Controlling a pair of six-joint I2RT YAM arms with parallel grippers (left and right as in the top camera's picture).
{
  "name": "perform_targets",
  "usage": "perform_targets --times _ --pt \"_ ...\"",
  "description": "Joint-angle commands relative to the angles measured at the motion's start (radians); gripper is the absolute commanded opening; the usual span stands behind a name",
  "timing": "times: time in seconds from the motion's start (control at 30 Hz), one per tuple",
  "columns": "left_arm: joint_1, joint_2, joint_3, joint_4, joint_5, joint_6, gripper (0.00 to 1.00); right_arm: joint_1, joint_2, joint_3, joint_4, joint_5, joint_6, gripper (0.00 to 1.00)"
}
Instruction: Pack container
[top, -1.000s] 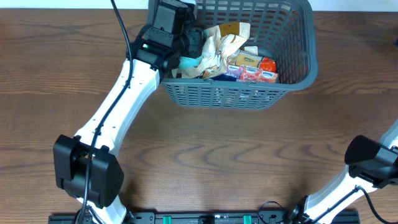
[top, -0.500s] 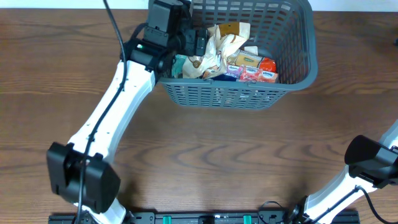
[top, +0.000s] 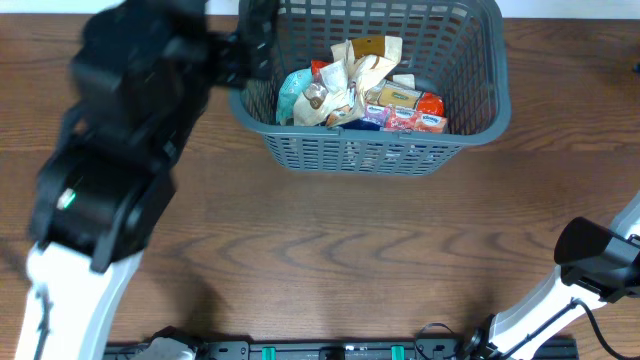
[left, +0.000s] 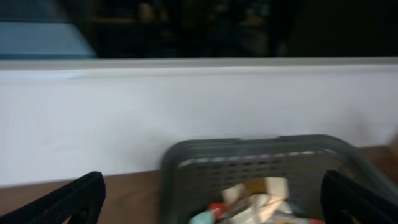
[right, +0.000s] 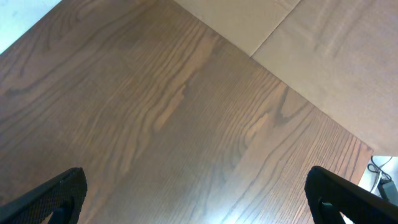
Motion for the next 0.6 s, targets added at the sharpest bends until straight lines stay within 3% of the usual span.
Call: perform_targets --times 0.0,0.2,0.47,0.57 --pt "0.003 -0.073 0.007 -0.092 -0.236 0.013 0.99 -0.002 0.010 -0.004 0.002 0.011 0.013 0.99" --pt "0.003 -0.196 0.007 -0.403 -0.298 0.002 0.99 -0.002 0.010 -0.004 0.002 0.011 0.013 0.99" --pt "0.002 -0.383 0.007 -0.757 -0.295 -0.233 0.99 -0.002 0.010 -0.004 0.002 0.011 0.013 0.99" --pt "0.002 -0.468 0.007 -0.856 -0.208 -0.245 0.99 -0.002 0.010 -0.004 0.002 0.011 0.013 0.99"
